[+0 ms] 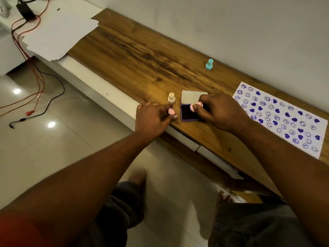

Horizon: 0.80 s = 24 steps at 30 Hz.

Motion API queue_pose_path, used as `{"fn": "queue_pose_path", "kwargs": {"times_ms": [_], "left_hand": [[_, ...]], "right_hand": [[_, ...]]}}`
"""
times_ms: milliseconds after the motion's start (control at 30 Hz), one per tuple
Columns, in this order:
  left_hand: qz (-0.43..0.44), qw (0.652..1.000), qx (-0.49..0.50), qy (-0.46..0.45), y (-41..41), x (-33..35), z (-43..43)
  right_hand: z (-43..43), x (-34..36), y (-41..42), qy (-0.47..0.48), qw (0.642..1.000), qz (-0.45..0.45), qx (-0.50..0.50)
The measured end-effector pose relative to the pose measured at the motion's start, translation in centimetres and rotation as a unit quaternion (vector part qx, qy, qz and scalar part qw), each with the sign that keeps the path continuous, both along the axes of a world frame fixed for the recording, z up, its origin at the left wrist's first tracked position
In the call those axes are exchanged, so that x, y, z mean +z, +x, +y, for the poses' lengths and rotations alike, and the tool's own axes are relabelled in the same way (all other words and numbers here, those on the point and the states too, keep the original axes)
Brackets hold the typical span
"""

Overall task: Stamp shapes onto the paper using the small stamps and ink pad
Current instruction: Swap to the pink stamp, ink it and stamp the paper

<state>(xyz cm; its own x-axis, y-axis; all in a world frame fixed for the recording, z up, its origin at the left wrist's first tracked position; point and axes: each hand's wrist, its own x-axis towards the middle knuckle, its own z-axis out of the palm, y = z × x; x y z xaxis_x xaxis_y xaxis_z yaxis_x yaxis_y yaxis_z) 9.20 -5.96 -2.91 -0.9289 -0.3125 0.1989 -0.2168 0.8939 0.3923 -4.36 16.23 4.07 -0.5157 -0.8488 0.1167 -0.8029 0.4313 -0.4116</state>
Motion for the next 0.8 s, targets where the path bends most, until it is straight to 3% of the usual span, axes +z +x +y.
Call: {"fn": "queue_pose_path", "kwargs": {"times_ms": [267, 800], "left_hand": [[-0.004, 1.000, 0.017, 0.003, -0.1, 0.3, 0.4], [-0.034, 0.997, 0.051, 0.042, -2.1, 1.1, -0.6]], "right_hand": [[0.3, -0.4, -0.5, 0.051, 0.998, 0.019, -0.023], [0.7, -0.1, -0.4, 0.060, 0.997, 0.019, -0.036]]}}
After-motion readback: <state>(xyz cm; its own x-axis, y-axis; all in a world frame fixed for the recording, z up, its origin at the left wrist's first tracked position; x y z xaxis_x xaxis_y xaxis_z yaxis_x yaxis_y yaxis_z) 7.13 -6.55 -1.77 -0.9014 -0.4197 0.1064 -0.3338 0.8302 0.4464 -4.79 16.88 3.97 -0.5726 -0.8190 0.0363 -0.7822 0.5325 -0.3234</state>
